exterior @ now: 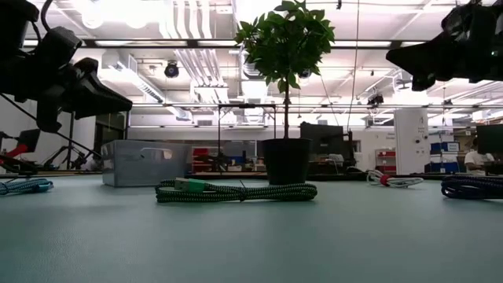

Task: Pick and place USB-C Cables
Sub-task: Put the green charger cable into the gray bin

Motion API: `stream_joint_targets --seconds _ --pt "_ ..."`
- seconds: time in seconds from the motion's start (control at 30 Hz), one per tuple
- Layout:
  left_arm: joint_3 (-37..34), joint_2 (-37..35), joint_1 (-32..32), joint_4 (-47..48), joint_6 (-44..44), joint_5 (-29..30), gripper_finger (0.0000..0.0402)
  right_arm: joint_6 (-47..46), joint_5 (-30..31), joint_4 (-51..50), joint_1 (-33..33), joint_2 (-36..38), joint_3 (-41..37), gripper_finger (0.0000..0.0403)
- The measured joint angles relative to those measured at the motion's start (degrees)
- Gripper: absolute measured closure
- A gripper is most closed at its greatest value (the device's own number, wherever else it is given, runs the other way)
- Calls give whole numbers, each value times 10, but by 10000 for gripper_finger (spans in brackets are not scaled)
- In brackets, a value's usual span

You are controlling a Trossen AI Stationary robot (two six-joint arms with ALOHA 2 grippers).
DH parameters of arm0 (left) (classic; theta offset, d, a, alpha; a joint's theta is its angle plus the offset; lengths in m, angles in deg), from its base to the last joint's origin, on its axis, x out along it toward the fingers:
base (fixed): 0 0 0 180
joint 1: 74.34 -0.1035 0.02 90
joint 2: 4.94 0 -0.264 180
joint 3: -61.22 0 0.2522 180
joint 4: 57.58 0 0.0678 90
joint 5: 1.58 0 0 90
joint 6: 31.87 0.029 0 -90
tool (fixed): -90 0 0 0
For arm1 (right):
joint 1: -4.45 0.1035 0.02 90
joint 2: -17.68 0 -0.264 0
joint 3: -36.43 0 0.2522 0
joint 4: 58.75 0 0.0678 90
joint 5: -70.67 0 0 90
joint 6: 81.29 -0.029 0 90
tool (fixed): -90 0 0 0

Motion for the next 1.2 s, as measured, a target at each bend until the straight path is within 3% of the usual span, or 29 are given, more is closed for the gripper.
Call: stream_joint_targets --seconds 0.17,0.3,0.53,0.8,1.07,1.2 --pt "0 0 0 -20 0 0 382 -163 41 11 0 0 0 369" --pt "0 0 0 -95 -1 0 382 -197 43 15 0 0 0 369" --pt "0 0 0 -245 -1 -1 382 -196 42 47 1 -4 0 369" --pt "0 0 0 -379 -2 -2 382 -143 46 191 2 -71 0 369" --pt "1 0 0 -392 -2 -2 382 -127 46 360 1 -200 0 369" --pt "2 0 0 -392 -2 -2 382 -122 45 380 1 -245 12 369"
